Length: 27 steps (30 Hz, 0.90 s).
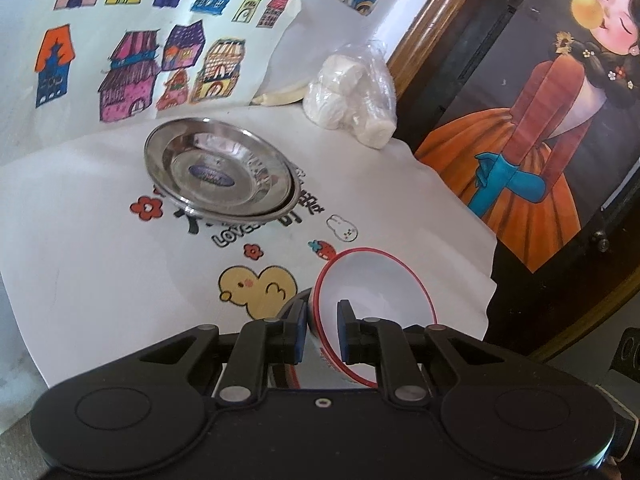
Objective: Organize plates and bowls
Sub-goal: 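Lift the small white bowl with both tools and carry it toward the bowl stack, then lower the small white bowl into the large white bowl with both tools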
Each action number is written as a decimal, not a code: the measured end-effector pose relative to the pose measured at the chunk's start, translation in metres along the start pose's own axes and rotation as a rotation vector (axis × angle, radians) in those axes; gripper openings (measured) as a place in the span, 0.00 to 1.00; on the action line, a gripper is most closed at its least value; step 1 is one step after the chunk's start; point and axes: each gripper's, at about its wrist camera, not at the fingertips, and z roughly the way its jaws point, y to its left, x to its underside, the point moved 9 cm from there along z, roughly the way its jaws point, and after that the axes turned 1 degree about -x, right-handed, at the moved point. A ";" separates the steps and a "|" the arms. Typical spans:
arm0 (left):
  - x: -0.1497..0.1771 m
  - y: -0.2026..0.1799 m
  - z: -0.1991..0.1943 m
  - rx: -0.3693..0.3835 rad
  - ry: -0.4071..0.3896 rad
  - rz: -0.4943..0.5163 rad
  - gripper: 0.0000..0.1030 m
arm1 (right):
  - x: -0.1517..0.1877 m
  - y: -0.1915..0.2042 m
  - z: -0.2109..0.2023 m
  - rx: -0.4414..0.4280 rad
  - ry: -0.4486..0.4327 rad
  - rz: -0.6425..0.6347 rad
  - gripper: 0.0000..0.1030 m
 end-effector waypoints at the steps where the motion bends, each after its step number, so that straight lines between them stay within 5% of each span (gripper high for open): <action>1: 0.001 0.000 0.000 -0.002 -0.001 -0.002 0.15 | 0.001 0.000 0.000 0.000 0.002 0.000 0.23; 27: 0.013 0.004 -0.003 -0.021 0.002 -0.006 0.19 | 0.012 -0.002 0.003 -0.021 0.033 0.043 0.25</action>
